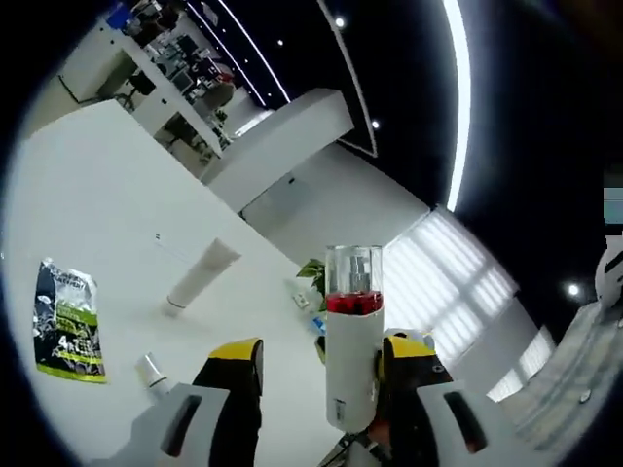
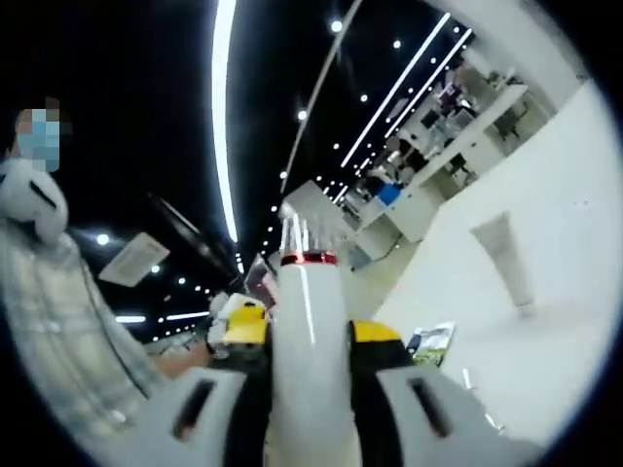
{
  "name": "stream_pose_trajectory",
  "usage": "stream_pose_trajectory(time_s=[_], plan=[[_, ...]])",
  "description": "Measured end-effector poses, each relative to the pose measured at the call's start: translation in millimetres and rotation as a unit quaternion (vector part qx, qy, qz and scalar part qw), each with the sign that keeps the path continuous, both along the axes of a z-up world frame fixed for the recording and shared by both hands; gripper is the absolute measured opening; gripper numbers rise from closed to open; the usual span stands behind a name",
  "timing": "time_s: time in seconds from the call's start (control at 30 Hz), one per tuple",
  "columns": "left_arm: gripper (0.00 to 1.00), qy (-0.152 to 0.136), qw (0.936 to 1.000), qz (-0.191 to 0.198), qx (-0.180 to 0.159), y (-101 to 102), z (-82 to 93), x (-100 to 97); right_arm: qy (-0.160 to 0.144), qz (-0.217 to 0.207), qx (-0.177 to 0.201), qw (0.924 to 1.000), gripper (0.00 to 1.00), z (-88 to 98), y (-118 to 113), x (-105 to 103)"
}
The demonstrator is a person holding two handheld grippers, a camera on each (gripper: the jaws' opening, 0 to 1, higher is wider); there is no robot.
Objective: Arrange the skincare products in the storage area until every visible bottle or jar stands upright without overlapping.
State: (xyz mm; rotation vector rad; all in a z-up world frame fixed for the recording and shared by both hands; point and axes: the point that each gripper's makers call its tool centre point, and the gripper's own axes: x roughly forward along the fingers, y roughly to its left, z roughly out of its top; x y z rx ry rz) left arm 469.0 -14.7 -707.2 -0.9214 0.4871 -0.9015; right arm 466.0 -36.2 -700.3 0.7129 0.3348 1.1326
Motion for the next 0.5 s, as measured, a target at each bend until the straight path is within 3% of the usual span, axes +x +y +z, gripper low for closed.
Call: stream_pose_trajectory(time_s=[0.17,0.27,0.43,0.5], plan=[[0.55,-0.029,0.9984,-0.028,-0.038,-6,16.5,-3.8,0.006,0.032,0.02,0.9993,0.28,3.9,10,-12],[0.54,-0.037,0.9972,-0.054,-0.037,-11,17.5,-10.9,0.012,0.052,0.034,0.998,0.28,5.7,15,-20],[0.49,-0.037,0.9952,-0.078,-0.046,-18,15.3,-17.2,0.017,0.088,0.041,0.9951,0.28,6.5,27,-31],[0.39,-0.037,0.9944,-0.083,-0.054,-18,15.7,-19.3,0.019,0.097,0.041,0.9943,0.28,4.3,31,-33]])
